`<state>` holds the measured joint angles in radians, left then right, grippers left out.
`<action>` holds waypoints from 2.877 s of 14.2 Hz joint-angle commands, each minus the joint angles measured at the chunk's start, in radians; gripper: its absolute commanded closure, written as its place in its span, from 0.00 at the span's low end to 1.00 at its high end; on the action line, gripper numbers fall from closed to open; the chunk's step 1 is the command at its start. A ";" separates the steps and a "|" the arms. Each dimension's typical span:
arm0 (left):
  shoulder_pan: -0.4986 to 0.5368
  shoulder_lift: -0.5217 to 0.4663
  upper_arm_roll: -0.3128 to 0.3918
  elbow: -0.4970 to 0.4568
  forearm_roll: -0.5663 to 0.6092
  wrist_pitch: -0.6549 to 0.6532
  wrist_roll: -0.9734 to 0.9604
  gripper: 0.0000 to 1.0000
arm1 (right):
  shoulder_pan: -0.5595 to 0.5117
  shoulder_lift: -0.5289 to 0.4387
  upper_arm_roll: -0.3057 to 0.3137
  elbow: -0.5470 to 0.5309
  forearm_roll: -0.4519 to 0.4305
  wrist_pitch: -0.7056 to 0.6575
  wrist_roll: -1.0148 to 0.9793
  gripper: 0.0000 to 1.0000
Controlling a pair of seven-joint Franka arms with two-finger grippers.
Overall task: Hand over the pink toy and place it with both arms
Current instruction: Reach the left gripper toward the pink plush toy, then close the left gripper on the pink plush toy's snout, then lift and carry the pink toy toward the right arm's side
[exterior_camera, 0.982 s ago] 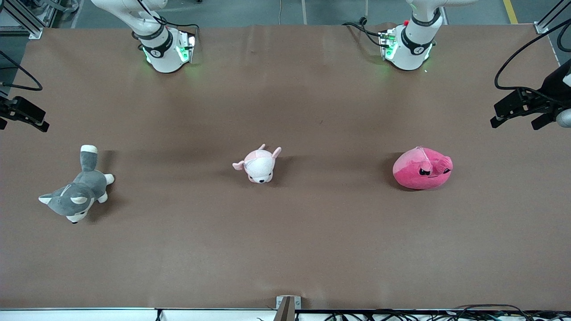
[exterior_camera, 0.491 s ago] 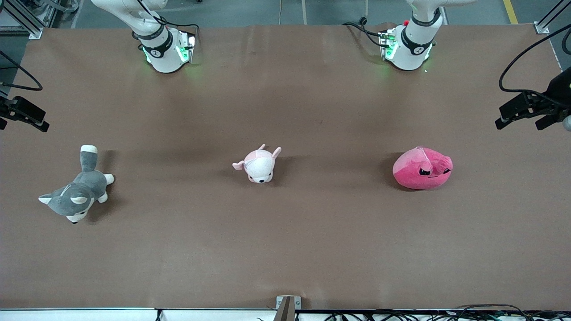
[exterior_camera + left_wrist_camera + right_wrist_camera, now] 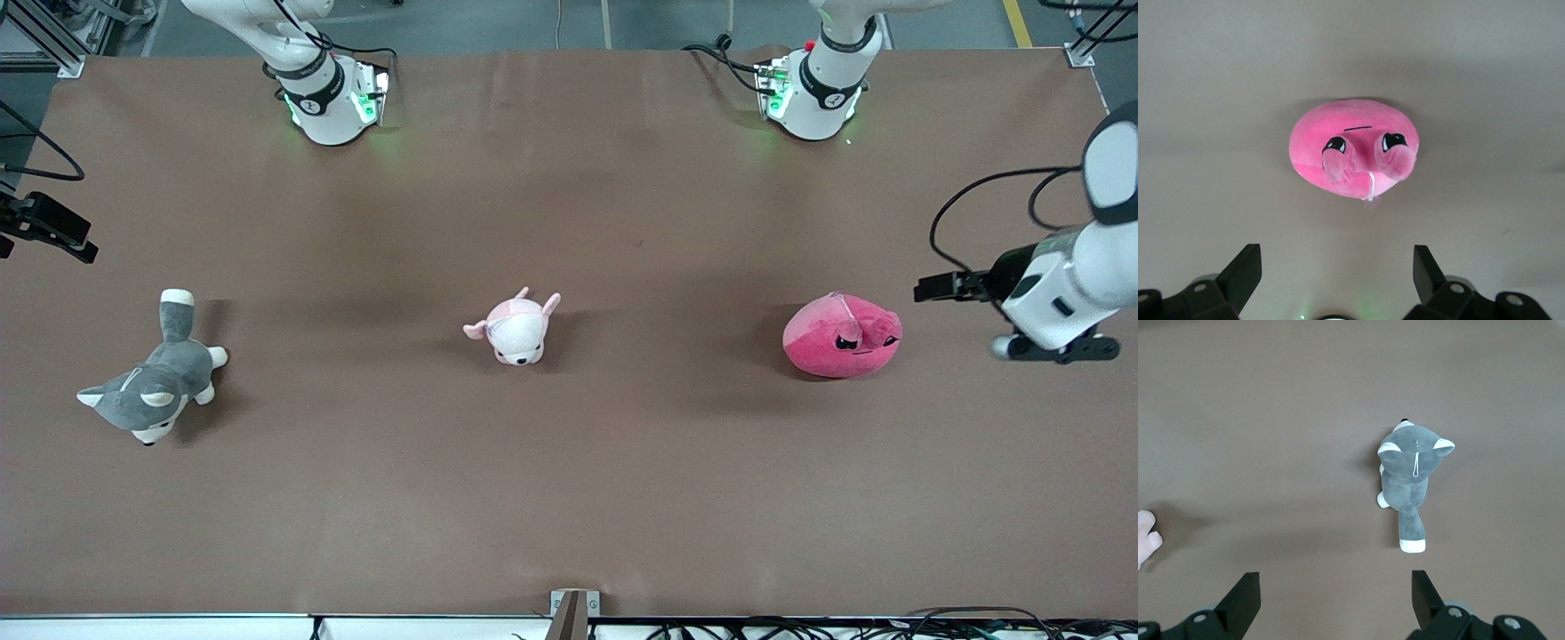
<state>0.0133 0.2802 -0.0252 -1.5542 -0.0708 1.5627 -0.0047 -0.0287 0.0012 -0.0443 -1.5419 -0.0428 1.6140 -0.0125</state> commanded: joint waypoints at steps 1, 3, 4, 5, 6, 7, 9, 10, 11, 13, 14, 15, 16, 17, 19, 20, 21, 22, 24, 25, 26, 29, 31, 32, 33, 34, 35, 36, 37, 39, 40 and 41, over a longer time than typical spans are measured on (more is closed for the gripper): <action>-0.004 0.065 0.001 0.005 0.016 0.037 -0.006 0.00 | 0.007 -0.006 -0.009 0.000 0.018 0.001 -0.006 0.00; -0.001 0.109 -0.001 -0.004 0.014 0.082 -0.006 0.00 | 0.007 -0.006 -0.009 0.000 0.018 0.001 -0.006 0.00; -0.003 0.128 -0.001 -0.007 0.014 0.085 -0.006 0.00 | 0.007 -0.006 -0.009 0.000 0.018 0.001 -0.007 0.00; 0.000 0.139 -0.001 -0.017 0.014 0.091 -0.006 0.00 | 0.007 -0.006 -0.009 0.000 0.018 0.001 -0.006 0.00; 0.002 0.140 -0.001 -0.042 0.014 0.106 -0.006 0.00 | 0.007 -0.006 -0.009 0.000 0.018 0.001 -0.006 0.00; 0.002 0.140 -0.001 -0.067 0.014 0.132 -0.008 0.00 | 0.007 -0.006 -0.009 0.000 0.018 0.001 -0.006 0.00; 0.001 0.140 -0.001 -0.107 0.014 0.160 -0.033 0.16 | 0.007 -0.006 -0.009 0.000 0.018 0.001 -0.006 0.00; 0.001 0.140 -0.001 -0.116 0.014 0.161 -0.053 0.25 | 0.007 -0.006 -0.009 0.000 0.018 0.001 -0.006 0.00; 0.002 0.140 -0.001 -0.119 0.014 0.161 -0.058 0.40 | 0.007 -0.006 -0.009 0.000 0.018 0.003 -0.006 0.00; 0.004 0.140 -0.001 -0.118 0.014 0.161 -0.058 0.68 | 0.007 -0.004 -0.009 0.000 0.018 0.003 -0.004 0.00; 0.002 0.140 -0.001 -0.116 0.013 0.161 -0.058 0.79 | 0.007 -0.004 -0.009 0.000 0.018 0.003 -0.004 0.00; 0.001 0.140 -0.001 -0.115 0.014 0.161 -0.064 0.92 | 0.007 -0.004 -0.009 0.000 0.018 0.003 -0.004 0.00; -0.001 0.140 -0.001 -0.113 0.013 0.160 -0.078 1.00 | 0.007 -0.006 -0.009 0.002 0.020 0.003 -0.004 0.00; -0.004 0.137 -0.001 -0.110 0.013 0.160 -0.086 1.00 | 0.007 -0.004 -0.009 0.003 0.020 0.003 -0.004 0.00; -0.006 0.128 -0.001 -0.095 0.006 0.152 -0.092 1.00 | 0.007 -0.004 -0.009 0.008 0.018 0.003 -0.004 0.00; -0.007 0.119 -0.005 -0.084 0.003 0.148 -0.101 1.00 | 0.007 -0.004 -0.009 0.008 0.018 0.003 -0.004 0.00; -0.007 0.107 -0.021 -0.072 0.003 0.148 -0.125 1.00 | 0.007 -0.004 -0.009 0.008 0.018 0.003 -0.004 0.00; -0.007 0.094 -0.045 -0.054 0.002 0.137 -0.153 1.00 | 0.007 -0.004 -0.009 0.008 0.018 0.003 -0.004 0.00; -0.003 0.085 -0.090 0.020 -0.048 0.079 -0.216 1.00 | 0.007 -0.004 -0.009 0.008 0.018 0.003 -0.004 0.00; -0.004 0.082 -0.110 0.061 -0.084 0.041 -0.245 1.00 | 0.007 -0.004 -0.009 0.009 0.018 0.003 -0.004 0.00; -0.007 0.071 -0.131 0.109 -0.113 -0.001 -0.288 1.00 | 0.006 -0.004 -0.009 0.009 0.018 0.003 -0.004 0.00; -0.009 0.041 -0.246 0.181 -0.203 -0.023 -0.469 1.00 | 0.004 -0.004 -0.009 0.009 0.018 0.003 -0.004 0.00; -0.010 0.039 -0.341 0.265 -0.247 -0.010 -0.625 1.00 | 0.004 -0.004 -0.011 0.009 0.018 0.001 -0.004 0.00; -0.012 0.043 -0.387 0.291 -0.260 0.031 -0.699 1.00 | 0.004 -0.004 -0.011 0.009 0.018 0.003 -0.004 0.00; -0.012 0.042 -0.438 0.293 -0.267 0.101 -0.766 1.00 | 0.004 -0.004 -0.011 0.009 0.018 0.003 -0.004 0.00; -0.013 0.042 -0.487 0.293 -0.267 0.164 -0.814 1.00 | 0.004 -0.004 -0.011 0.009 0.018 0.003 -0.004 0.00; -0.019 0.043 -0.533 0.293 -0.267 0.231 -0.854 1.00 | 0.004 -0.004 -0.011 0.009 0.018 0.003 -0.004 0.00; -0.030 0.051 -0.577 0.293 -0.267 0.313 -0.889 1.00 | 0.006 -0.003 -0.011 0.008 0.018 0.001 -0.004 0.00; -0.053 0.059 -0.607 0.290 -0.267 0.382 -0.915 1.00 | 0.007 -0.003 -0.011 0.009 0.018 0.001 -0.004 0.00; -0.143 0.080 -0.610 0.290 -0.267 0.477 -0.964 1.00 | 0.012 0.000 -0.009 0.008 0.018 0.003 -0.004 0.00; -0.179 0.089 -0.610 0.290 -0.267 0.526 -0.986 1.00 | 0.013 0.008 -0.009 0.008 0.018 0.001 -0.004 0.00; -0.220 0.105 -0.608 0.290 -0.267 0.589 -0.998 1.00 | 0.019 0.011 -0.009 0.008 0.018 -0.003 -0.004 0.00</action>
<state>-0.1479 0.3503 -0.6327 -1.2838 -0.3217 2.0644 -0.9753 -0.0253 0.0037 -0.0460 -1.5362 -0.0427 1.6151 -0.0125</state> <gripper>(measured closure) 0.885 0.000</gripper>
